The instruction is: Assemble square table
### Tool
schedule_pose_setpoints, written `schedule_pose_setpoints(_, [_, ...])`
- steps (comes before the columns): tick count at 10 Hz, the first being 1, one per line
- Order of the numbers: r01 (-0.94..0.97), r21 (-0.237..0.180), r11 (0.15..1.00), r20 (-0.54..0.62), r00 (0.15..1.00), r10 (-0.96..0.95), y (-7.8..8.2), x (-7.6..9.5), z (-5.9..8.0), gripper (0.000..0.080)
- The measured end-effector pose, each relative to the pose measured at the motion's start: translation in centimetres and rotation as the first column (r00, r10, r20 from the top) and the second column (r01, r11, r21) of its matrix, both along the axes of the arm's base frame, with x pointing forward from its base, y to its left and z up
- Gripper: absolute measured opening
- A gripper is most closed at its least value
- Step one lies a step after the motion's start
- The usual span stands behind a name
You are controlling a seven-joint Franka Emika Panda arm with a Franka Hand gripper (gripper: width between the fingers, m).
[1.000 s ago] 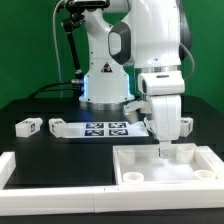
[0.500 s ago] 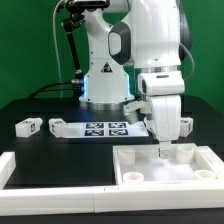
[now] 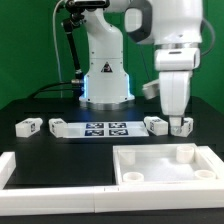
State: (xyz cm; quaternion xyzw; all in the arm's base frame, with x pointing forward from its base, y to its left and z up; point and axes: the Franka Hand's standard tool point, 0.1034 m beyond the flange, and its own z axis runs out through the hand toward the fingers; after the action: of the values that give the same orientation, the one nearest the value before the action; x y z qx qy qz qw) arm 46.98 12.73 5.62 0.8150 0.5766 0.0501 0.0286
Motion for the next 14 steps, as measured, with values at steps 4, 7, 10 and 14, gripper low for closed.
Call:
schedule_pose_setpoints(4, [0.261,0.039,0.965,-0.010,0.965,-0.260,0.7,0.0,0.0,0.0649])
schedule_pose_setpoints(7, [0.632,0.081,0.771,-0.061,0.775,-0.629,1.0,-1.8,0.7,0.0649])
schedule_pose_setpoints(10, [0.828,0.092,0.553,-0.114,0.560,-0.821,0.9,-2.6,0.5,0.0649])
schedule_pose_setpoints(14, [0.961,0.076,0.265,-0.164,0.274,-0.948,1.0,-3.2,0.3,0.0649])
